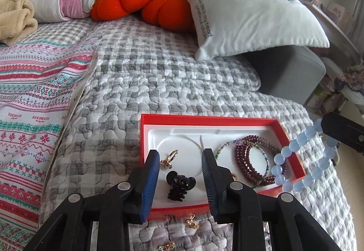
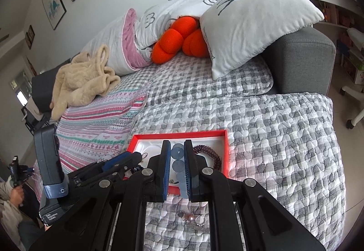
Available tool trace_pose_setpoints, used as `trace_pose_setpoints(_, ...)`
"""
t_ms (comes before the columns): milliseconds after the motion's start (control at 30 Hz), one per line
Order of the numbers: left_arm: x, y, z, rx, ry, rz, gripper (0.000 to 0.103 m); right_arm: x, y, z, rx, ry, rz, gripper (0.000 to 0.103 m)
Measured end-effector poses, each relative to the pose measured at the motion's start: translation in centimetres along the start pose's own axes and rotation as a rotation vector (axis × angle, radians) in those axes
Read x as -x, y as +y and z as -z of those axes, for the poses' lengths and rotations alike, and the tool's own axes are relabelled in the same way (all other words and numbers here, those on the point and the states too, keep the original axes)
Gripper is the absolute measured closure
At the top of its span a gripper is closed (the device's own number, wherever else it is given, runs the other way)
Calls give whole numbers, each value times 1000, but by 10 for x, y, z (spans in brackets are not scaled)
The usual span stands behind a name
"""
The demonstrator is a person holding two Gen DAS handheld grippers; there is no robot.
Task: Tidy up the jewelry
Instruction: 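Release the earring into the red box with the left tool while the right tool drops the blue bracelet, then withdraw both open tools from the red box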
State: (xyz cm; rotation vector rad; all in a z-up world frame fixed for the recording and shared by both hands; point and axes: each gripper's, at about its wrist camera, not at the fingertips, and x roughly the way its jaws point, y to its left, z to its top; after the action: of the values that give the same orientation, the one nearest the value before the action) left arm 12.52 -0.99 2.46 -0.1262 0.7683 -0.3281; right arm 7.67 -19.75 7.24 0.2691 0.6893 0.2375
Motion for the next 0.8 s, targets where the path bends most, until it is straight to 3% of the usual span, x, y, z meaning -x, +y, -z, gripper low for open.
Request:
trace_pose_setpoints(167, 14, 10, 7, 37, 31, 17, 67, -4, 6, -7, -7, -10, -11, 91)
trace_pose_setpoints(300, 22, 17, 18, 35, 48, -10, 54, -12, 16, -9, -10, -13, -27, 91)
trace_pose_setpoints(500, 20, 27, 31, 11, 96, -62, 45, -35, 32, -4, 18, 25, -35, 91)
trace_pose_setpoints(800, 12, 32, 43, 24, 145, -71, 35, -57, -2, 0, -28, 77, 46, 91)
